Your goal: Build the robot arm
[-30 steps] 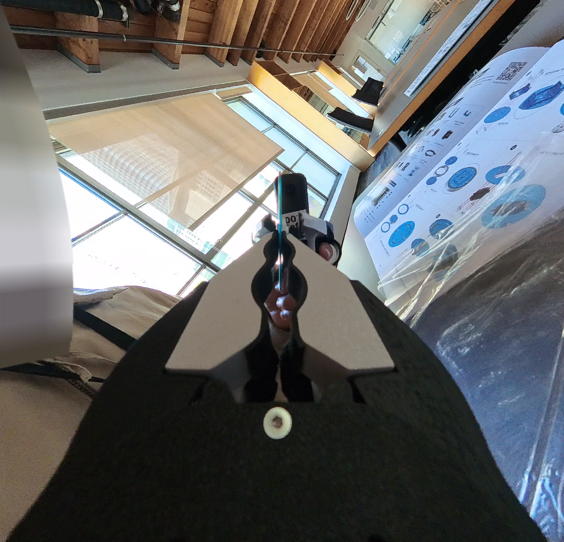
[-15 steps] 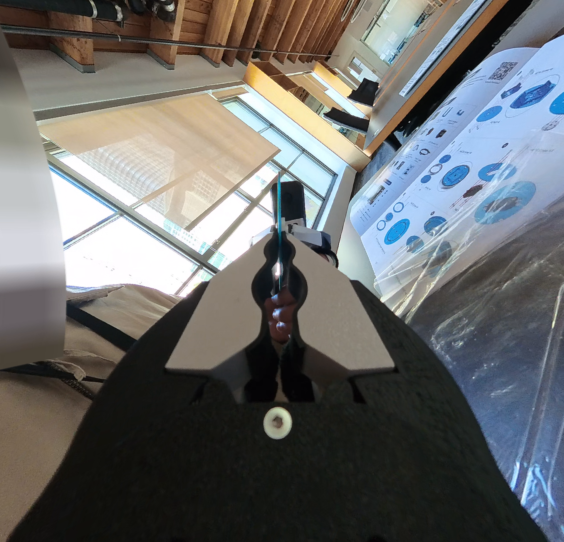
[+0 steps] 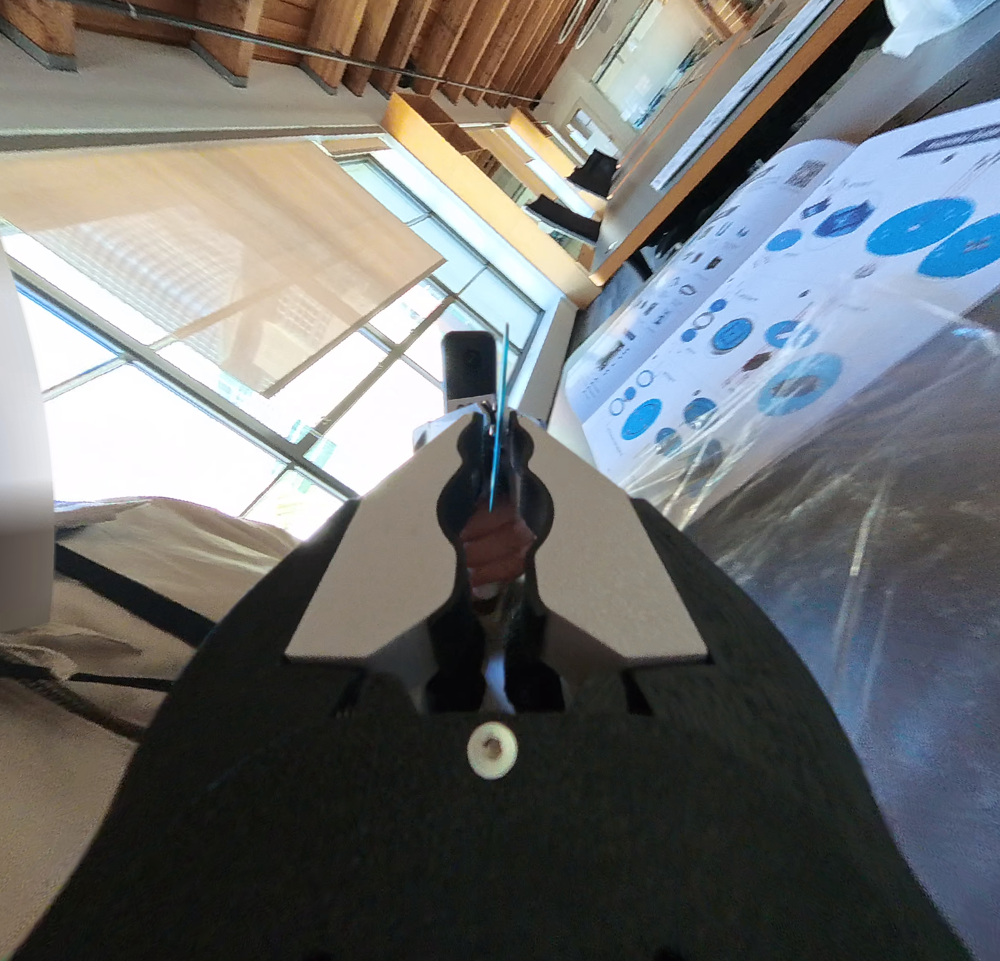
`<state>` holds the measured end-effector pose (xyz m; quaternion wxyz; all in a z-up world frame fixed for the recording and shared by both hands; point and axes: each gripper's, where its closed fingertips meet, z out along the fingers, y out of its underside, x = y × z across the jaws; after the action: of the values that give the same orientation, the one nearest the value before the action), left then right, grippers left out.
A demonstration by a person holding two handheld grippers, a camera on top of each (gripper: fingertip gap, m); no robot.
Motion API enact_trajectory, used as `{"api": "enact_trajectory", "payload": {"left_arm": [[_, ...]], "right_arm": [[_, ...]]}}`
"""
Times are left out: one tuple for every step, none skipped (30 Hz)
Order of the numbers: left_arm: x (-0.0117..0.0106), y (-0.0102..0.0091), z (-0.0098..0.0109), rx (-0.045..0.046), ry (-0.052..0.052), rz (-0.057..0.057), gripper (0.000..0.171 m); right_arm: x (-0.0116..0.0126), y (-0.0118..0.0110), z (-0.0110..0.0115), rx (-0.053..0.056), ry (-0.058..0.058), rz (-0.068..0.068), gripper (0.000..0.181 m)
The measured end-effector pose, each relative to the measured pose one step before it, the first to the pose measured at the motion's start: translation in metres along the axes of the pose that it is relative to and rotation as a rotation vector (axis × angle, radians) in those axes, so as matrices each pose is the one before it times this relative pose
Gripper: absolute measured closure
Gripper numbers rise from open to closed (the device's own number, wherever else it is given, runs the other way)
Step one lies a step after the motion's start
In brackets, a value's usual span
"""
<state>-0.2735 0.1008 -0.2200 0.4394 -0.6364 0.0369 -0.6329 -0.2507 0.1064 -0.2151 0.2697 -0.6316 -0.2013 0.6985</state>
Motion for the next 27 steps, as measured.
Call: {"api": "enact_trajectory", "payload": {"left_arm": [[-0.00129, 0.00056, -0.00120, -0.00604, -0.0072, 0.0036, 0.167], [-0.00010, 0.00183, -0.00049, -0.01257, 0.0001, 0.0030, 0.167], [0.00143, 0.00132, -0.00013, -0.00681, 0.0086, -0.0021, 0.167], [0.00166, 0.00063, -0.00007, -0.00037, 0.0101, -0.0078, 0.167], [0.00173, 0.00101, 0.00035, -0.00223, 0.0110, -0.0094, 0.167], [0.00203, 0.00092, 0.00036, -0.00161, 0.0129, -0.0081, 0.167], [0.00165, 0.00083, 0.00045, -0.00012, 0.0092, -0.0053, 0.167], [0.00070, 0.00086, 0.00041, -0.00068, 0.0026, -0.0020, 0.167], [0.00148, -0.00027, -0.00036, 0.00463, 0.0060, 0.0012, 0.167], [0.00127, 0.00073, -0.00027, -0.00603, 0.0041, 0.0028, 0.167], [0.00037, 0.00049, -0.00047, -0.00407, -0.0040, 0.0067, 0.167], [0.00023, 0.00064, -0.00034, -0.00495, -0.0048, 0.0087, 0.167], [-0.00004, 0.00056, -0.00038, -0.00399, -0.0055, 0.0067, 0.167], [-0.00073, 0.00038, -0.00043, -0.00166, -0.0071, 0.0046, 0.167], [-0.00093, 0.00051, -0.00031, -0.00141, -0.0065, 0.0028, 0.167], [-0.00081, 0.00024, -0.00047, 0.00041, -0.0050, 0.0011, 0.167], [-0.00037, 0.00000, -0.00038, 0.00305, -0.0028, 0.0011, 0.167], [0.00046, 0.00064, 0.00001, -0.00265, 0.0032, 0.0003, 0.167], [0.00065, 0.00121, 0.00034, -0.00649, 0.0047, -0.0026, 0.167], [0.00055, 0.00094, 0.00039, -0.00403, 0.0045, -0.0042, 0.166], [-0.00005, 0.00075, 0.00031, -0.00291, 0.0023, -0.0037, 0.166], [-0.00054, 0.00022, 0.00020, 0.00039, -0.0018, -0.0027, 0.166], [-0.00077, 0.00023, 0.00024, 0.00021, -0.0046, 0.0004, 0.166], [-0.00017, 0.00054, 0.00037, -0.00056, -0.0013, 0.0020, 0.166], [-0.00008, 0.00043, 0.00068, 0.00045, 0.0014, -0.0036, 0.166], [0.00049, 0.00018, 0.00073, 0.00229, 0.0095, -0.0082, 0.165], [0.00166, -0.00005, 0.00046, 0.00318, 0.0218, -0.0114, 0.164]], "right_arm": [[0.00279, -0.00083, -0.00120, -0.0046, 0.0208, -0.0262, 0.173], [0.00179, 0.00131, 0.00025, -0.0152, 0.0140, -0.0211, 0.172], [0.00208, 0.00312, 0.00130, -0.0241, 0.0142, -0.0090, 0.169], [-0.00099, 0.00298, 0.00231, -0.0191, -0.0096, 0.0061, 0.168], [-0.00370, 0.00265, 0.00301, -0.0130, -0.0310, 0.0235, 0.167], [-0.00427, 0.00351, 0.00327, -0.0169, -0.0372, 0.0311, 0.166], [-0.00388, 0.00296, 0.00297, -0.0124, -0.0367, 0.0314, 0.168], [-0.00287, 0.00211, 0.00238, -0.0059, -0.0280, 0.0245, 0.170], [-0.00178, 0.00067, 0.00149, 0.0016, -0.0187, 0.0169, 0.171], [-0.00171, -0.00153, -0.00002, 0.0134, -0.0196, 0.0111, 0.173], [-0.00004, 0.00057, 0.00016, -0.0039, -0.0094, 0.0177, 0.173], [0.00042, 0.00089, 0.00020, -0.0055, -0.0045, 0.0081, 0.174], [0.00033, 0.00066, -0.00003, -0.0038, -0.0026, 0.0018, 0.174], [0.00131, 0.00061, 0.00006, -0.0046, 0.0058, 0.0014, 0.175], [0.00297, 0.00025, -0.00027, -0.0013, 0.0188, -0.0008, 0.173], [0.00237, 0.00038, -0.00011, -0.0016, 0.0154, -0.0045, 0.171], [0.00173, 0.00150, 0.00019, -0.0092, 0.0118, -0.0047, 0.169], [0.00092, 0.00207, 0.00085, -0.0119, 0.0043, -0.0017, 0.167], [-0.00022, 0.00185, 0.00115, -0.0093, -0.0040, 0.0070, 0.165], [-0.00145, 0.00116, 0.00108, -0.0040, -0.0137, 0.0089, 0.166], [-0.00256, -0.00032, 0.00041, 0.0071, -0.0213, 0.0099, 0.172], [-0.00039, -0.00058, -0.00024, 0.0071, -0.0064, 0.0112, 0.174], [0.00085, 0.00028, -0.00020, 0.0004, 0.0026, 0.0030, 0.174], [0.00065, 0.00017, -0.00065, -0.0021, 0.0018, 0.0009, 0.175], [0.00017, -0.00040, -0.00088, 0.0010, 0.0003, -0.0002, 0.175], [0.00043, -0.00059, -0.00076, 0.0057, 0.0021, 0.0020, 0.175], [-0.00102, -0.00007, -0.00033, 0.0020, -0.0091, 0.0087, 0.176]]}}
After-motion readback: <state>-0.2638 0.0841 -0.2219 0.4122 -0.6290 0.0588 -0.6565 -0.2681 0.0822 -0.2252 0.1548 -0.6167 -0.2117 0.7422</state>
